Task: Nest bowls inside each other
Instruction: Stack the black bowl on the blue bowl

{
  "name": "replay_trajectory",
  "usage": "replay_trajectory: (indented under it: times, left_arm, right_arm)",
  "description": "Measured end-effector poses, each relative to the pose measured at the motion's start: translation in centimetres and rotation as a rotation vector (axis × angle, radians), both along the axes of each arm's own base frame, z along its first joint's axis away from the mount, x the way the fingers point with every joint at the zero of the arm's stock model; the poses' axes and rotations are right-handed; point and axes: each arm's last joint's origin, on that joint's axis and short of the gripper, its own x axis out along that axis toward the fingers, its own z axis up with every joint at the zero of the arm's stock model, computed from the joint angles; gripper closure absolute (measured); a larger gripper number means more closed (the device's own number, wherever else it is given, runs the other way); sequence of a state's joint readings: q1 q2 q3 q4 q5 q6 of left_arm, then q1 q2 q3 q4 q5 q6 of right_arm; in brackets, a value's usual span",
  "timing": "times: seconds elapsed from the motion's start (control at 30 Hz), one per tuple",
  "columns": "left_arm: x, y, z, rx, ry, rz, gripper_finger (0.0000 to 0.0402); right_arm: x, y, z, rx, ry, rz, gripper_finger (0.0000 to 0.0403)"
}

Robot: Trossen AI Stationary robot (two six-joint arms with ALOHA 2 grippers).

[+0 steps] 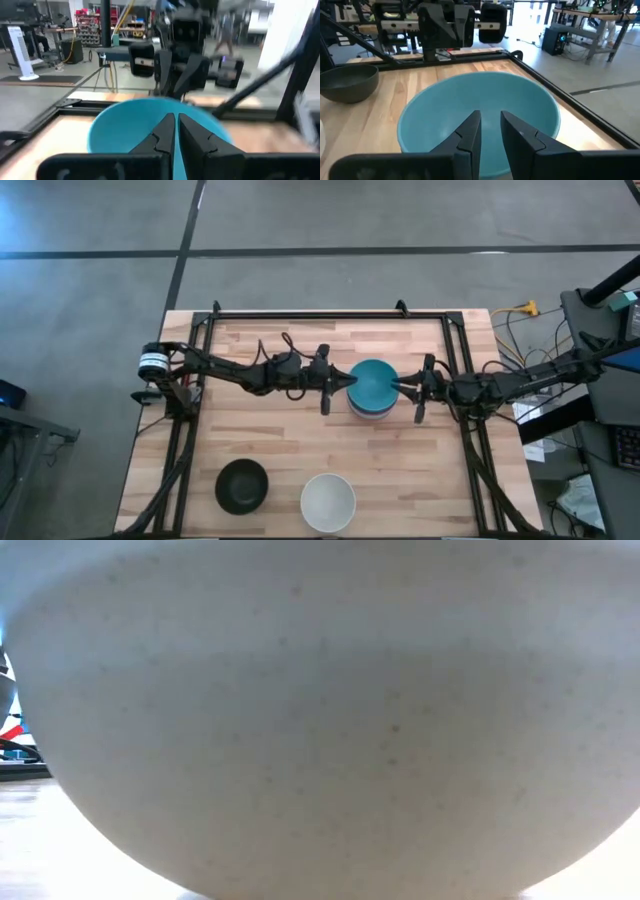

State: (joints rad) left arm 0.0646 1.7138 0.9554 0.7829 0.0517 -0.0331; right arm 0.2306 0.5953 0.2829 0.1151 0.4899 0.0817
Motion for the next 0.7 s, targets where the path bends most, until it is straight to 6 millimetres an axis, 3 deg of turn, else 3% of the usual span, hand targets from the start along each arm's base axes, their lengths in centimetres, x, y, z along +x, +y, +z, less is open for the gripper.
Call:
replay_trajectory:
  times: [0.17,0.4,0.7]
  left_arm:
    - [-0.5,-0.5,0.9,-0.268,-0.004,-0.088,0.0393]
    - [-1.3,-4.2,-0.2,-0.299,0.079,-0.338,0.0393]
    - [-2.9,-10.3,-1.1,-0.277,0.094,-0.209,0.0393]
  right_arm:
    - [0.0,0.1,0.2,0.002,-0.001,0.044,0.0335]
    - [0.0,0.2,0.2,0.003,-0.001,0.080,0.0335]
    - [0.0,0.2,0.3,0.008,-0.007,0.080,0.0335]
